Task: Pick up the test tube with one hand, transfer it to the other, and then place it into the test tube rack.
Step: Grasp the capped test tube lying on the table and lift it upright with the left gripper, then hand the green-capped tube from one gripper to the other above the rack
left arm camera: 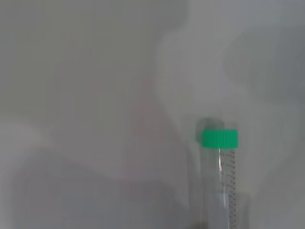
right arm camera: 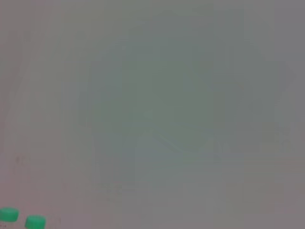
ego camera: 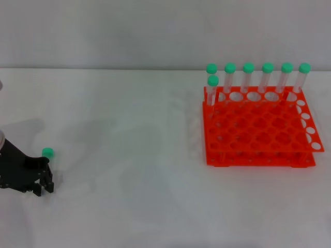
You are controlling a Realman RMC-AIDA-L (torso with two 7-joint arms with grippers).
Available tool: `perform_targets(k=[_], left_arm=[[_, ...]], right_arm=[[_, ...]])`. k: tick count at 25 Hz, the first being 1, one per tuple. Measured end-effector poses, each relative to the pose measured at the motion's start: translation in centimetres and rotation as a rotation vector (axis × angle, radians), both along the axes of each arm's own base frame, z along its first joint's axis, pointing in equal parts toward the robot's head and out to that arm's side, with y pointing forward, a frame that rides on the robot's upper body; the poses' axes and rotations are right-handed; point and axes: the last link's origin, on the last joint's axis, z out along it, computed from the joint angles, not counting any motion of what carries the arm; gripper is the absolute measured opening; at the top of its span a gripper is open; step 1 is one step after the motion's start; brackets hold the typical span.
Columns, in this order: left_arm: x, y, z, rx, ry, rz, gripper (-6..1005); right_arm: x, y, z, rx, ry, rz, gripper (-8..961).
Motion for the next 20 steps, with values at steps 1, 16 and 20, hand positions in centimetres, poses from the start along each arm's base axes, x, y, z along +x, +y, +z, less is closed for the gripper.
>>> perform_targets(k=[1, 16, 20], left_arm=[[0.1, 0.1, 0.0, 0.001, 0.002, -0.003, 247], [2.6, 4.8, 0.5, 0.166, -0.031, -0.321, 193], [5.0, 6.9, -0.4, 0.280, -0.066, -0.603, 195]], right_arm=[[0.0, 0.0, 0.0, 0.000, 0.000, -0.001, 844], [-0.2, 0.2, -0.1, -0.014, 0.034, 0.009, 843], [-0.3, 0.2, -0.3, -0.034, 0.070, 0.017, 843]])
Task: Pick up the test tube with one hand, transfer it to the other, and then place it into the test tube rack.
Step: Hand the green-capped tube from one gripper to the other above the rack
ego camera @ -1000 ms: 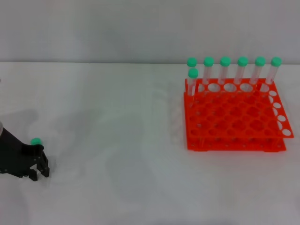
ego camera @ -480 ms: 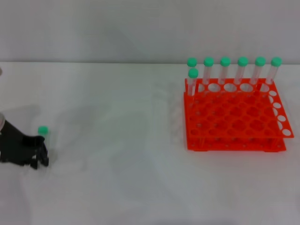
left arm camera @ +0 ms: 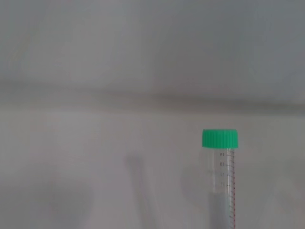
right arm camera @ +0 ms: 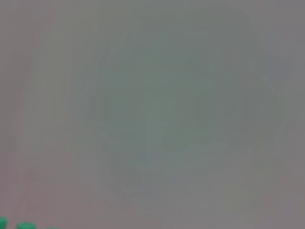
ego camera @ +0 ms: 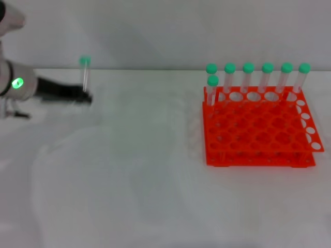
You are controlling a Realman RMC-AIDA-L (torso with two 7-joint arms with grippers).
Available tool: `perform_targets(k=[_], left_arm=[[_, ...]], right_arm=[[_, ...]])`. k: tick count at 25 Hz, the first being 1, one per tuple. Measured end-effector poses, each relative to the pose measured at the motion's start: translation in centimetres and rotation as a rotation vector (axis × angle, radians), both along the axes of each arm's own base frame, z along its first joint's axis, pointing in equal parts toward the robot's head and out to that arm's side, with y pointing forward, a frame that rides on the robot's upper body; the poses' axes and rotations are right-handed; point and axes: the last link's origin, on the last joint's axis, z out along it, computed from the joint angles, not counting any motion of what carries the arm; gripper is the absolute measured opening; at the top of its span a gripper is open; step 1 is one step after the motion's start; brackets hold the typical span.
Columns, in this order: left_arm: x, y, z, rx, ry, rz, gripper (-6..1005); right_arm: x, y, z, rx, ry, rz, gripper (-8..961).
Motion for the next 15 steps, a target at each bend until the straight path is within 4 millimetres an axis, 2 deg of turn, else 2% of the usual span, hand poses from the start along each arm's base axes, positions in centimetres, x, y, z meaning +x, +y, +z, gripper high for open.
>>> perform_targets(k=[3, 7, 11, 15], left_arm=[[1.9, 0.6, -0.9, 0.094, -0.018, -0.227, 197], [4.7, 0.0, -1.9, 0.182, -0.087, -0.516, 199], [5.6, -0.8, -2.8, 0.187, -0.127, -0.617, 202], [6.5, -2.2, -4.6, 0.150, -0.137, -0.738, 204]], right_arm=[[-0.4, 0.2, -0.3, -0.043, 0.039, 0.020, 843], [-1.0, 0.0, -0.1, -0.128, 0.093, 0.057, 843], [-1.7, -0.1, 0.5, -0.211, 0.131, 0.094, 843], [-2.7, -0.2, 0.7, -0.293, 0.179, 0.159, 843]])
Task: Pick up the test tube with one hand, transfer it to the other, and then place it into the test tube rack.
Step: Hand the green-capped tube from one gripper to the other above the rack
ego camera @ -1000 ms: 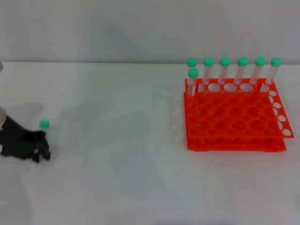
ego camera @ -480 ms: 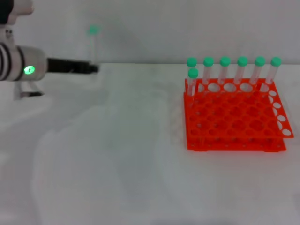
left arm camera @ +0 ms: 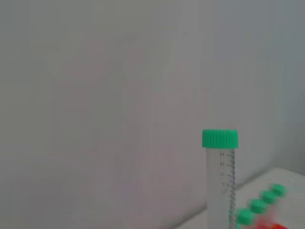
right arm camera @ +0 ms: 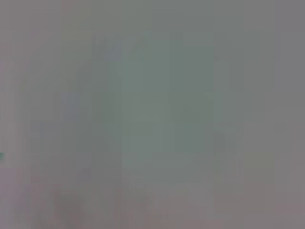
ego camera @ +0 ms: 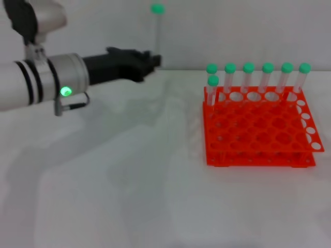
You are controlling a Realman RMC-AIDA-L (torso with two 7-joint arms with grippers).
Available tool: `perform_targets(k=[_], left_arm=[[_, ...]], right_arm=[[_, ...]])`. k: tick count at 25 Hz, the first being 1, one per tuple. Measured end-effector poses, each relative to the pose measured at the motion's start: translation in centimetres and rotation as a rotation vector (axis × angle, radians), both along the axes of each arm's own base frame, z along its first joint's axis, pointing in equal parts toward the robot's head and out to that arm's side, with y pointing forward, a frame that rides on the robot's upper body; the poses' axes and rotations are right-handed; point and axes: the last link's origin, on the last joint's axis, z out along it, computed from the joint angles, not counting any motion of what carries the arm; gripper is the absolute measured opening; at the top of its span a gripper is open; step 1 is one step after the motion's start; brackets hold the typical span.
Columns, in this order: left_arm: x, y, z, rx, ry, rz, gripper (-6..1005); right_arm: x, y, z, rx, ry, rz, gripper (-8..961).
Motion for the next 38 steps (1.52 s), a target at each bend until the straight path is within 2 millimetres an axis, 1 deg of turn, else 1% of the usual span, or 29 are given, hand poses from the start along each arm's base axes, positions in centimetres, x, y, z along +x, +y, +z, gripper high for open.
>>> perform_targets(k=[1, 2, 3, 6, 8, 13, 17, 22, 26, 29, 34, 38], left_arm=[[0.3, -0.3, -0.5, -0.009, 0.001, -0.026, 205], [0.5, -0.7, -1.0, -0.019, 0.001, -0.050, 206], [0.6, -1.1, -1.4, -0.027, -0.006, -0.074, 206], [1.1, -2.4, -2.3, -0.060, -0.022, -0.147, 208], [1.3, -3.3, -2.8, -0.085, -0.034, -0.199, 209], [1.6, -5.2, -4.1, -0.146, -0.026, -0.302, 212], [2.2, -6.6, -5.7, -0.193, -0.003, -0.379, 215], [2.7, -7.6, -7.1, -0.233, 0.017, -0.429, 218], [3.2, -7.9, -7.9, -0.258, 0.029, -0.451, 220], [3.6, -8.0, -8.5, -0.269, 0.036, -0.457, 222], [3.9, -8.3, -9.4, -0.272, 0.057, -0.469, 225], [4.1, -8.3, -9.6, -0.273, 0.057, -0.473, 228]], right_arm=[[-0.4, 0.0, 0.1, -0.031, 0.012, 0.027, 843], [-1.3, 0.2, 0.1, -0.092, 0.033, 0.080, 843], [-1.3, 0.2, 0.1, -0.092, 0.033, 0.080, 843], [-2.8, 0.6, 0.0, -0.202, 0.059, 0.162, 843], [-3.5, 0.8, -0.1, -0.246, 0.070, 0.196, 843], [-5.7, 1.3, -0.9, -0.374, 0.086, 0.304, 843], [-7.2, 1.6, -1.8, -0.457, 0.091, 0.363, 843], [-8.9, 2.0, -3.4, -0.534, 0.098, 0.425, 843], [-10.4, 2.4, -5.0, -0.602, 0.099, 0.472, 842], [-11.4, 2.7, -5.9, -0.622, 0.098, 0.498, 842], [-12.4, 3.2, -6.9, -0.629, 0.097, 0.520, 842], [-12.9, 3.5, -7.4, -0.642, 0.088, 0.527, 842]])
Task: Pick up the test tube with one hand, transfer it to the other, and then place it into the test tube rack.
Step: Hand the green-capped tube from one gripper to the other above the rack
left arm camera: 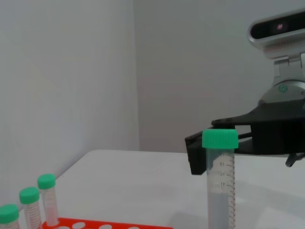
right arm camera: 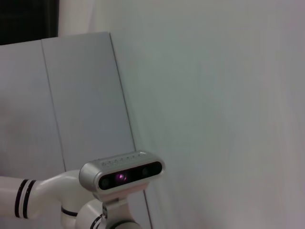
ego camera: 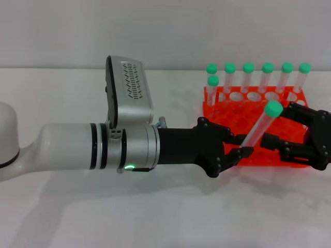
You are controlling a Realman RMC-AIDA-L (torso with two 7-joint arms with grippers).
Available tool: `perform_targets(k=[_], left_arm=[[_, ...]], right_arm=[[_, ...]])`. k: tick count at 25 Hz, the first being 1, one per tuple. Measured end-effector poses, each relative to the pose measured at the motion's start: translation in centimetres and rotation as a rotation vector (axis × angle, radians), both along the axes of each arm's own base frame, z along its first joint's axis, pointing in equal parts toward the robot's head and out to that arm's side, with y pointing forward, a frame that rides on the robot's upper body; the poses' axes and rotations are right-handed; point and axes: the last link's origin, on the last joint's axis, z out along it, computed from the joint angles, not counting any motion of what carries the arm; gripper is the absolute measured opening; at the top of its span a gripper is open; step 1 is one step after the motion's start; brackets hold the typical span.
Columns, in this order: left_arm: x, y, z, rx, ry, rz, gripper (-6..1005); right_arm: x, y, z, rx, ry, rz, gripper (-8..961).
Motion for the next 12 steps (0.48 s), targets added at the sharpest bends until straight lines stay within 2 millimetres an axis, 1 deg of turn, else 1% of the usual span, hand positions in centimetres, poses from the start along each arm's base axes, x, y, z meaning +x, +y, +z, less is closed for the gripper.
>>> perform_targets(k=[11, 12], left_arm=[[0.05, 0.02, 0.03, 0.004, 0.002, -0.008, 234], [0.07, 0.03, 0.03, 0.005, 0.002, -0.009, 235]], right_arm=[[0.09, 0.37, -0.91, 0.030, -0.019, -0.025, 842], [0.10, 0.42, -0.96, 0.031, -0.020, -0.028, 821]])
